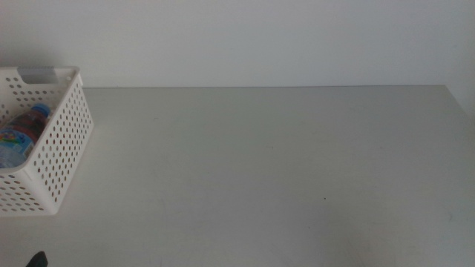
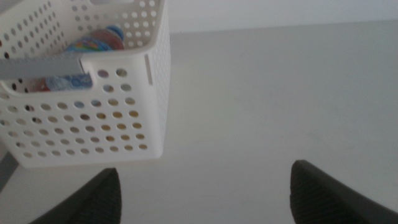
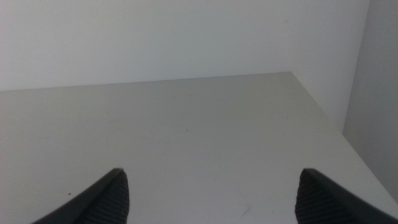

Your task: Use arms to grab the bottles and put them into the dustbin to the left of the table.

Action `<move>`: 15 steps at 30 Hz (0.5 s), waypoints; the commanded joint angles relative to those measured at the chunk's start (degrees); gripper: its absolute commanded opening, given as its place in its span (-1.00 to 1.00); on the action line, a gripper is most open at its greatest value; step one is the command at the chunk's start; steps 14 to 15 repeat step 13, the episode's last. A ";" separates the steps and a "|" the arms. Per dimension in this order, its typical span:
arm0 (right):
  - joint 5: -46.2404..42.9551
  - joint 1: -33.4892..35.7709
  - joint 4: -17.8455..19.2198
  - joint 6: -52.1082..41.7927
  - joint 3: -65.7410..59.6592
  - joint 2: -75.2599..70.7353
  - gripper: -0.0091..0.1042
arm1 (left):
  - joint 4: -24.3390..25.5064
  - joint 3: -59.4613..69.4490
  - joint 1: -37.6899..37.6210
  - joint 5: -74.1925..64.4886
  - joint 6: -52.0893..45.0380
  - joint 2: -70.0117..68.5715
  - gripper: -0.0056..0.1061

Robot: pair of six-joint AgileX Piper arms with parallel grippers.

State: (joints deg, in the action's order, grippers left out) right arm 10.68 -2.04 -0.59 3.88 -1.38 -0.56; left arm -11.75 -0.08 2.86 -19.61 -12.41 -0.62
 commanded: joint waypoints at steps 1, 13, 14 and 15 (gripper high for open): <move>-3.58 -0.36 0.21 -0.69 0.29 -1.38 0.41 | -1.03 0.05 0.11 5.11 0.98 -1.54 0.75; -5.65 -0.36 0.59 -0.69 0.30 -1.40 0.41 | -0.97 1.87 0.11 5.74 0.98 -1.60 0.75; -5.65 -0.36 0.59 -0.69 0.30 -1.40 0.41 | -0.97 1.87 0.11 5.74 0.98 -1.60 0.75; -5.65 -0.36 0.59 -0.69 0.30 -1.40 0.41 | -0.97 1.87 0.11 5.74 0.98 -1.60 0.75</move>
